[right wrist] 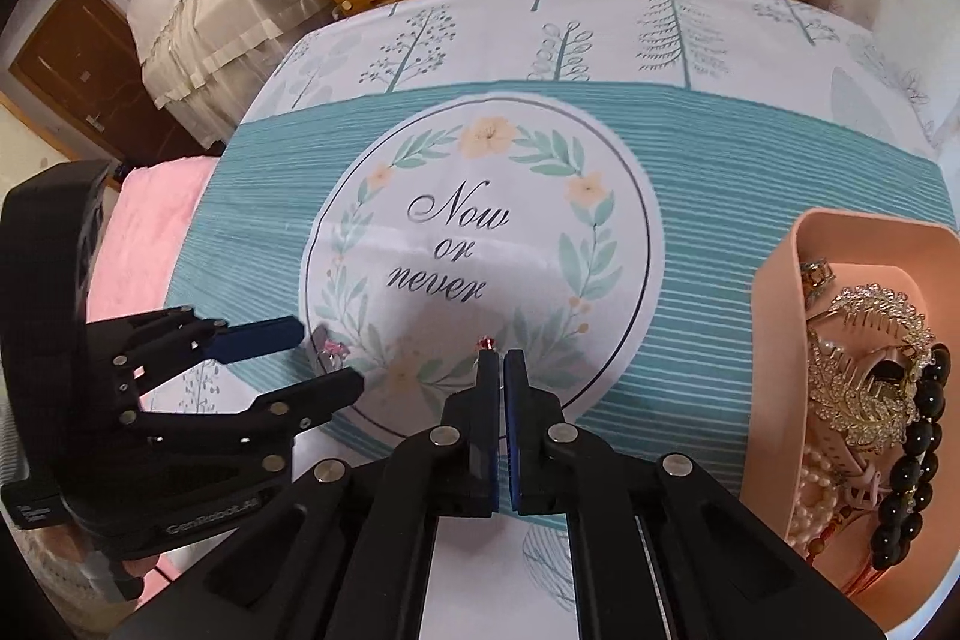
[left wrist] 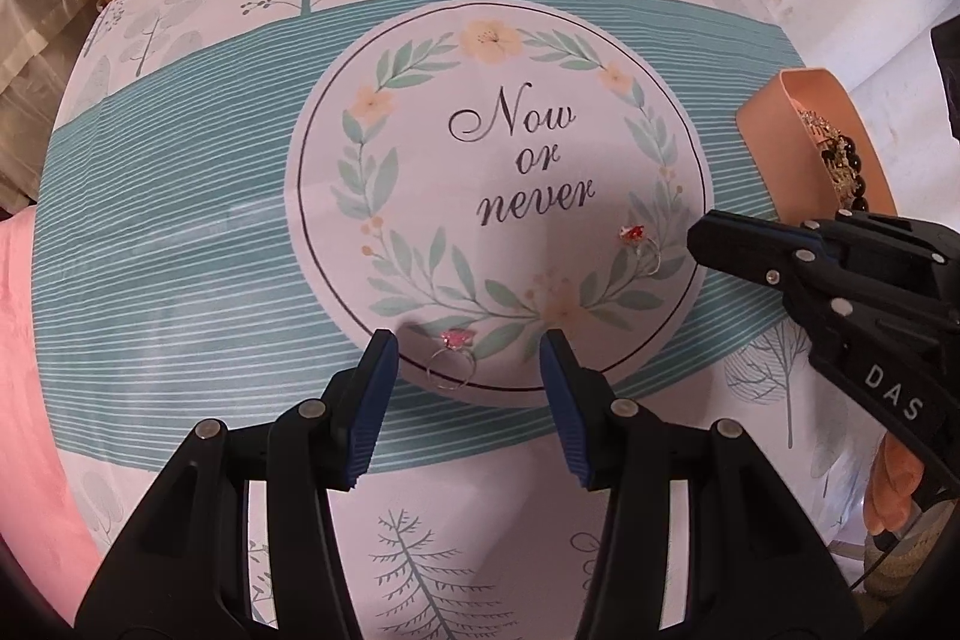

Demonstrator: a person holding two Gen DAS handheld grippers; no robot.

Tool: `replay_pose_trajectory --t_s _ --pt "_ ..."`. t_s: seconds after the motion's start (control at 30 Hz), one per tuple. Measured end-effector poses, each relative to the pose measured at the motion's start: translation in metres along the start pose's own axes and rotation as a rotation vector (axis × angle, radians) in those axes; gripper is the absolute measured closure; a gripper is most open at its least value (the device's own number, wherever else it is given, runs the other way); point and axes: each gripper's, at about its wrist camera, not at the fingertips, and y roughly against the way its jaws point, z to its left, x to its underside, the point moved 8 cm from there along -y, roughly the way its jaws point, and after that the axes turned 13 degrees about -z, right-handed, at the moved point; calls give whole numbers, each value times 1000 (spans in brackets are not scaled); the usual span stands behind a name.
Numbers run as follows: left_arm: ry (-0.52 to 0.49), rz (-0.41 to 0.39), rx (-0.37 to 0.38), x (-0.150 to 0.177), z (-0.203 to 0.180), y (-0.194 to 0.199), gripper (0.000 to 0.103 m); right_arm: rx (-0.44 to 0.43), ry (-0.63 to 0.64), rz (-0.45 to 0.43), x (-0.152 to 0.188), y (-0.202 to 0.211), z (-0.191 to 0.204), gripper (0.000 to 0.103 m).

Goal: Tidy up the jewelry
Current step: 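Grasp the pink-stone ring with the left tool while the right tool grasps the red-stone ring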

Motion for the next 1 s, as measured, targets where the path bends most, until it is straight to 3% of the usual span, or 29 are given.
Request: replay_pose_trajectory --t_s 0.13,0.27,0.3,0.4,0.5,0.6,0.7,0.87,1.0 --pt "-27 2 -13 2 -5 -4 57 11 9 32 4 -5 -2 92" --pt "-30 -5 -20 1 -7 -4 57 12 8 22 3 -9 -1 67" --pt "-23 -6 -17 1 -7 -4 59 18 15 12 1 -9 -1 66" --pt "3 -13 -26 -2 -3 -3 75 16 24 11 -1 -13 2 66" --pt "45 -11 -14 -1 1 -2 81 19 46 16 -2 -19 7 66" --pt "66 -14 -11 1 6 0 84 23 63 23 -1 -27 12 66" --pt "81 -14 -6 1 10 -1 84 39 77 12 -2 -32 14 73" --pt "97 -9 6 0 13 -3 84 91 119 5 -3 -36 16 93" --pt "106 9 21 0 12 -3 84 105 106 10 -1 -35 13 95"
